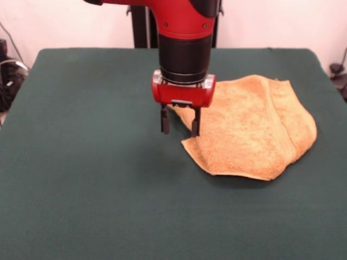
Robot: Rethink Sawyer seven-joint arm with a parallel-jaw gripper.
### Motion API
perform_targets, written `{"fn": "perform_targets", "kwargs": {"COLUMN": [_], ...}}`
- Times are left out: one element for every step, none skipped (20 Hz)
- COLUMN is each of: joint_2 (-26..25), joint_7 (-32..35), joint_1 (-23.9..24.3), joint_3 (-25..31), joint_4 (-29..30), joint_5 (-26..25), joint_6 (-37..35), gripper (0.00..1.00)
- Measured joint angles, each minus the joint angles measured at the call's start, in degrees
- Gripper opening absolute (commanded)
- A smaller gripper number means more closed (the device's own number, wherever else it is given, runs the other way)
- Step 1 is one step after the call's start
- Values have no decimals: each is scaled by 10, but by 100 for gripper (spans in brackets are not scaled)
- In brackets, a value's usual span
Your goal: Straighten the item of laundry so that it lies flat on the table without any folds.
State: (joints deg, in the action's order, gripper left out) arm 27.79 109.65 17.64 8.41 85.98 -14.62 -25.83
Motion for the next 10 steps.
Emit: {"fn": "perform_targets", "kwargs": {"joint_2": [-1,-1,-2,-3,-7,-8,-10,-11,-13,-16], "joint_7": [0,0,0,0,0,0,0,0,0,0], "joint_1": [-2,-4,-6,-7,-10,-10,-10,-10,-10,-10], "joint_3": [0,0,0,0,0,0,0,0,-1,-2], "joint_4": [-1,-2,-3,-4,-6,-7,-8,-8,-9,-10], "joint_5": [0,0,0,0,0,0,0,0,0,0], "joint_6": [0,0,0,0,0,0,0,0,0,0], "gripper": [100,100,100,100,100,100,100,100,100,100]}}
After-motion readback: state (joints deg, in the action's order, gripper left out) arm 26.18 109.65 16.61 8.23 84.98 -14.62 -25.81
